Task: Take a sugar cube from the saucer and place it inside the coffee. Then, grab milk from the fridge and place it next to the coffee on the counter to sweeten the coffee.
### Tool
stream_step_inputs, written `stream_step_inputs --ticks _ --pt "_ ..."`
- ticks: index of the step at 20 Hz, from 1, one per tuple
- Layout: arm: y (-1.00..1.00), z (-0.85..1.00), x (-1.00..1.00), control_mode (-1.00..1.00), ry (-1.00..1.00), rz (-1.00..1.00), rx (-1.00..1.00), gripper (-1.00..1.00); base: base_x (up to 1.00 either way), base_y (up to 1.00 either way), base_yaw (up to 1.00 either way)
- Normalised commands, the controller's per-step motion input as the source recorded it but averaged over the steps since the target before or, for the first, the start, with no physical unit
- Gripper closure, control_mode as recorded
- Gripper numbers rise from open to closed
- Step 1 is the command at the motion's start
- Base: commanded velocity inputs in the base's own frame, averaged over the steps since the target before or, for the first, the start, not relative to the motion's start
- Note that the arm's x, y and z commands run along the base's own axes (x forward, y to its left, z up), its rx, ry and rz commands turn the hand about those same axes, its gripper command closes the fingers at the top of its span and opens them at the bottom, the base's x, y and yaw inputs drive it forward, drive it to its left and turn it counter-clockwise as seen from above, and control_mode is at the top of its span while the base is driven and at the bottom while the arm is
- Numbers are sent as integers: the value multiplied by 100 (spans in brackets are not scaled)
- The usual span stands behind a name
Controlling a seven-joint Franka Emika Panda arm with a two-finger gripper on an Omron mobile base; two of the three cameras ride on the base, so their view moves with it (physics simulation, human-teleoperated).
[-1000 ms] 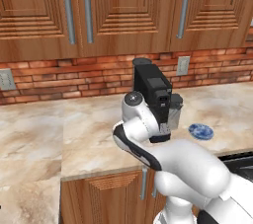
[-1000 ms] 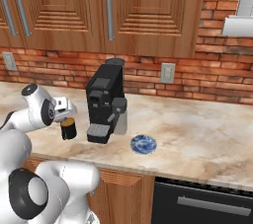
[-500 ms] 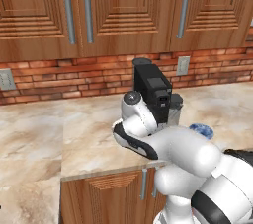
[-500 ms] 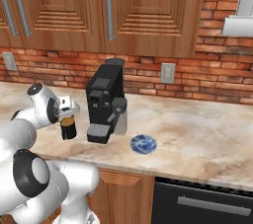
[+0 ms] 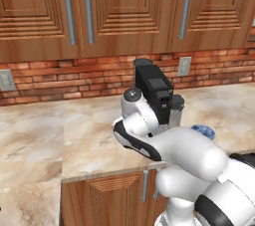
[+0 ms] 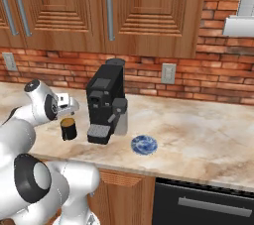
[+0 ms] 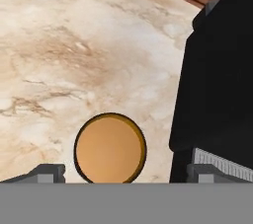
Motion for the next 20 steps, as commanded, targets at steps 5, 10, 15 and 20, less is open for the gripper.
stream_step_inputs --ticks 5,10,15,20 --pt "-26 49 -39 -100 -10 -7 7 -100 0 0 0" --pt "-49 51 -43 -100 -10 -11 15 -100 0 0 0" --pt "-51 40 -36 -100 -12 -7 13 -100 0 0 0" --pt "-45 19 -11 -100 -9 -2 8 -100 0 0 0"
